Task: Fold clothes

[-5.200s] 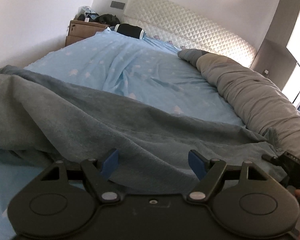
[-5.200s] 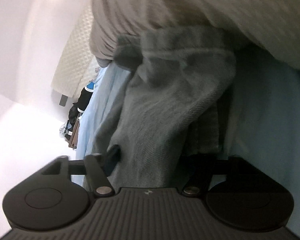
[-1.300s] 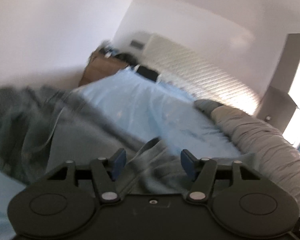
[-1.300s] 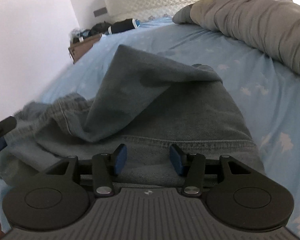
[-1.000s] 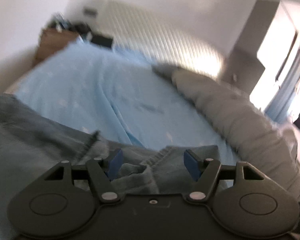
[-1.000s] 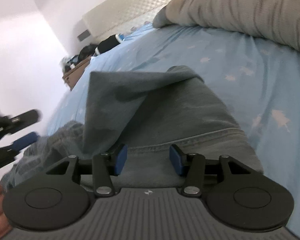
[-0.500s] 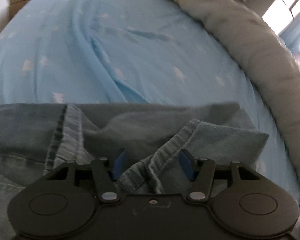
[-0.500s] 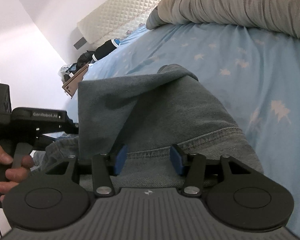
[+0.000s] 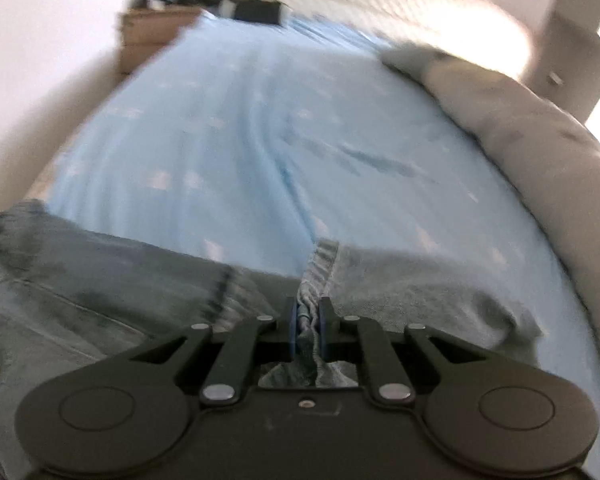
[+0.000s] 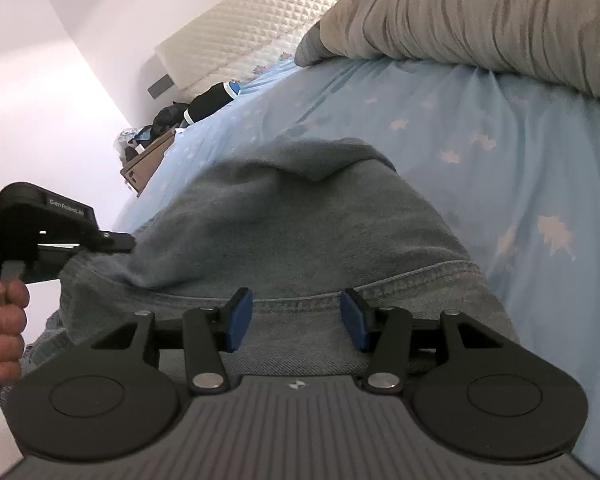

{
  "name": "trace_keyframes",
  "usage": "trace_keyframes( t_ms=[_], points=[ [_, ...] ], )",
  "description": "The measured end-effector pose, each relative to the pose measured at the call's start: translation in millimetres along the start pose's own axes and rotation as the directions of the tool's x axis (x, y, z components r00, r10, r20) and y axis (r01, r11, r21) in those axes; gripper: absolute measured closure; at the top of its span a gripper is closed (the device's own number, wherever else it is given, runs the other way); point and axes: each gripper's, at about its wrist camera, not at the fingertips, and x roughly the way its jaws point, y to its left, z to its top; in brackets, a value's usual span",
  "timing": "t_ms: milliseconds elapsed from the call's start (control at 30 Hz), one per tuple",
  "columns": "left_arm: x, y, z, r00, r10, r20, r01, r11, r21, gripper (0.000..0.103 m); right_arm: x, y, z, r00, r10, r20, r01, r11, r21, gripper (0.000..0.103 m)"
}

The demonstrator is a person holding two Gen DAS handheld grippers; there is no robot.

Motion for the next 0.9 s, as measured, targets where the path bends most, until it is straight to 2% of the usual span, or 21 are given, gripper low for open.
trace_keyframes(
  t_ms=[33, 133, 233, 267, 300, 400, 567, 633, 733, 800, 900],
  points=[
    [5, 4, -2, 0.999, 0.031, 0.006, -0.031, 0.999, -0.035, 0.093, 1, 0, 1, 1.000, -0.003, 0.002, 0.003, 1.000, -0.004, 0.051],
    [20, 12, -8, 0.999, 0.041, -0.017, -0.042, 0.997, -0.059, 0.092, 4, -2, 1, 1.000, -0.015, 0.001, 0.015, 1.000, -0.009, 0.051],
    [18, 17, -11, 1.000, 0.006, 0.008, -0.006, 0.999, -0.037, 0.088, 5, -6, 3, 1.000, -0.016, -0.001, 0.016, 1.000, 0.000, 0.051],
    [15, 18, -14, 1.000, -0.005, 0.008, 0.005, 1.000, -0.026, 0.079, 5, -7, 3, 1.000, -0.019, 0.002, 0.019, 1.000, 0.002, 0.051],
    [12, 18, -17, 1.000, -0.015, 0.006, 0.015, 1.000, -0.012, 0.065, 5, -6, 3, 1.000, -0.023, 0.003, 0.023, 1.000, 0.004, 0.051],
    [3, 19, -25, 0.999, -0.043, -0.001, 0.043, 0.999, 0.030, 0.043, 3, -3, 1, 1.000, -0.031, 0.007, 0.031, 1.000, -0.002, 0.051],
    [-13, 20, -39, 0.996, -0.090, -0.015, 0.091, 0.991, 0.099, 0.041, 2, 0, -2, 0.999, -0.036, 0.009, 0.036, 0.999, 0.005, 0.051],
    [-19, 21, -44, 0.994, -0.108, -0.021, 0.110, 0.986, 0.126, 0.047, 2, 1, -3, 0.999, -0.039, 0.010, 0.039, 0.999, 0.002, 0.051],
    [-28, 22, -53, 0.990, -0.135, -0.032, 0.139, 0.976, 0.167, 0.065, 1, 2, -4, 0.999, -0.045, 0.013, 0.045, 0.999, -0.006, 0.051],
    [-34, 15, -54, 0.993, -0.114, -0.021, 0.116, 0.979, 0.170, 0.098, 0, 3, -5, 0.999, -0.049, 0.016, 0.049, 0.999, -0.006, 0.051],
    [-44, 5, -54, 0.997, -0.076, -0.003, 0.075, 0.983, 0.169, 0.100, -2, 4, -5, 0.998, -0.057, 0.027, 0.058, 0.998, -0.007, 0.051]
  ],
)
